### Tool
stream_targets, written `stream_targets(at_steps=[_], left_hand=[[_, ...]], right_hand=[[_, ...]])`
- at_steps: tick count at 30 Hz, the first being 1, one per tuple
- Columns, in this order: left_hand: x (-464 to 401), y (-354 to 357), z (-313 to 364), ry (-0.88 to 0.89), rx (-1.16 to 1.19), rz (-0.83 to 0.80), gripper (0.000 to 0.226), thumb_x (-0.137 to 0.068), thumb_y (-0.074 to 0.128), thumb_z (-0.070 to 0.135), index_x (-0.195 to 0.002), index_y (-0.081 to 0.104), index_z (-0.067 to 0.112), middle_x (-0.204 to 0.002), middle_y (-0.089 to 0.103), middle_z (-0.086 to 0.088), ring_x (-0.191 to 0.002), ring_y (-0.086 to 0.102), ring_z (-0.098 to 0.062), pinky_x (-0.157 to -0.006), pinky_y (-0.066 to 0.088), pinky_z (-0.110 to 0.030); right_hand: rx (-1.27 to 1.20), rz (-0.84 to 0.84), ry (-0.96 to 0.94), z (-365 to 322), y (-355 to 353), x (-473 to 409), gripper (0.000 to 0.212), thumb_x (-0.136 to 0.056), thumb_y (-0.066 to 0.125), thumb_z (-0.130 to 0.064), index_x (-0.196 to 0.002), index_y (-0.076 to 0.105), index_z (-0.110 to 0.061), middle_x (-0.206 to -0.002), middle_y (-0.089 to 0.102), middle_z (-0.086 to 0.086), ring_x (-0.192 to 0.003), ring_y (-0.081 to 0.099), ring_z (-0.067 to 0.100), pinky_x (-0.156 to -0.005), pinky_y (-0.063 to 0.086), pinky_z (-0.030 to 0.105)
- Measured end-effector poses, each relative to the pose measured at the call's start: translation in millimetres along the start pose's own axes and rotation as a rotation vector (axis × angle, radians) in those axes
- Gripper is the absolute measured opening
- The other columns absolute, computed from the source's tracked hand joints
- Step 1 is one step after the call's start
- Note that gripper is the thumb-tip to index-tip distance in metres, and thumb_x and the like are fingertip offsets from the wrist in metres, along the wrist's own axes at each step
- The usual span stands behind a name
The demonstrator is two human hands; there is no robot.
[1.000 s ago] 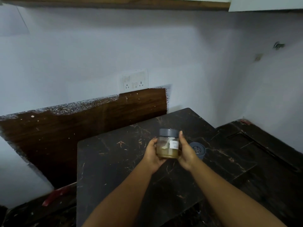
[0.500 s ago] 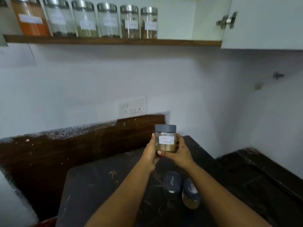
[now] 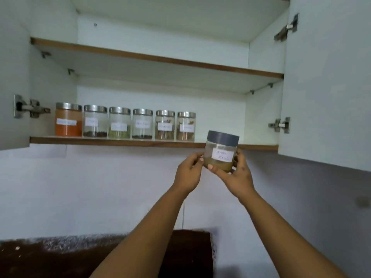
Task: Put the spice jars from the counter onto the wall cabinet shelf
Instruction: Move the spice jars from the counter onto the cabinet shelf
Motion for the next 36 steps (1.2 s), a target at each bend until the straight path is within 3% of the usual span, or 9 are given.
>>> stream_targets(at_steps=[2, 4, 8, 13, 18, 33, 36], left_hand=[[-29.8, -9.2, 24.3, 0.229, -0.277, 0.015, 0.036, -0.101, 0.042, 0.024, -0.133, 0.057, 0.016, -0.126, 0.063, -0.002, -0.116, 0.056, -0.016, -0.095, 0.045, -0.028], [-55.7, -18.1, 34.6, 0.327, -0.512, 0.08, 0.035, -0.1, 0.043, 0.02, -0.131, 0.056, 0.011, -0.122, 0.062, -0.008, -0.117, 0.052, -0.022, -0.096, 0.044, -0.033], [-98.0, -45.0, 19.0, 0.191, -0.674, 0.232, 0.032, -0.101, 0.041, 0.022, -0.127, 0.054, 0.008, -0.128, 0.056, -0.013, -0.129, 0.043, -0.029, -0.103, 0.04, -0.041], [-113.5, -39.4, -19.2, -0.043, -1.172, 0.012, 0.05, -0.103, 0.024, 0.046, -0.138, 0.04, 0.014, -0.141, 0.037, -0.014, -0.131, 0.033, -0.032, -0.109, 0.026, -0.048], [-121.6, -40.7, -23.3, -0.14, -1.167, -0.117, 0.053, -0.102, 0.022, 0.052, -0.137, 0.04, 0.016, -0.146, 0.031, -0.011, -0.135, 0.026, -0.033, -0.11, 0.023, -0.048], [-119.0, -39.8, -20.8, -0.099, -1.195, -0.074, 0.052, -0.102, 0.023, 0.051, -0.137, 0.039, 0.016, -0.145, 0.034, -0.011, -0.134, 0.028, -0.034, -0.109, 0.024, -0.049], [-118.9, -40.0, -21.4, -0.096, -1.188, -0.071, 0.052, -0.102, 0.023, 0.051, -0.136, 0.04, 0.016, -0.144, 0.035, -0.01, -0.134, 0.028, -0.033, -0.109, 0.024, -0.048]], right_hand=[[-0.001, 0.007, -0.043, -16.7, -3.5, -39.3, 0.093, -0.064, 0.086, -0.041, -0.14, 0.033, -0.031, -0.122, 0.054, -0.008, -0.105, 0.058, 0.012, -0.079, 0.049, 0.021], [0.03, 0.025, -0.049, -23.1, -4.4, -76.6, 0.096, -0.065, 0.083, -0.048, -0.143, 0.03, -0.029, -0.124, 0.055, -0.005, -0.107, 0.058, 0.015, -0.086, 0.05, 0.028], [0.298, -0.063, -0.007, -10.5, 5.2, -133.9, 0.098, -0.07, 0.077, -0.056, -0.145, 0.026, -0.02, -0.132, 0.056, 0.003, -0.117, 0.056, 0.025, -0.09, 0.047, 0.034], [0.464, -0.207, 0.12, 16.1, 26.5, -180.0, 0.091, -0.065, 0.083, -0.05, -0.131, 0.033, -0.01, -0.126, 0.054, 0.007, -0.114, 0.055, 0.027, -0.082, 0.045, 0.033], [0.506, -0.263, 0.164, 32.9, 51.9, -208.2, 0.101, -0.065, 0.083, -0.05, -0.137, 0.025, -0.008, -0.13, 0.05, 0.01, -0.119, 0.052, 0.029, -0.09, 0.044, 0.038], [0.444, -0.34, 0.19, 45.0, 60.2, -213.3, 0.103, -0.065, 0.082, -0.051, -0.14, 0.023, -0.013, -0.134, 0.049, 0.008, -0.121, 0.051, 0.029, -0.104, 0.041, 0.047], [0.457, -0.334, 0.21, 45.2, 57.6, -210.0, 0.12, -0.065, 0.081, -0.055, -0.149, 0.006, -0.014, -0.142, 0.045, 0.011, -0.126, 0.048, 0.032, -0.106, 0.039, 0.047]])
Point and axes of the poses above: each hand's wrist, its own x-axis away from the middle knuckle, its own y-axis out of the palm, z = x × y, the point moved 7 cm from there along -x, towards the middle knuckle
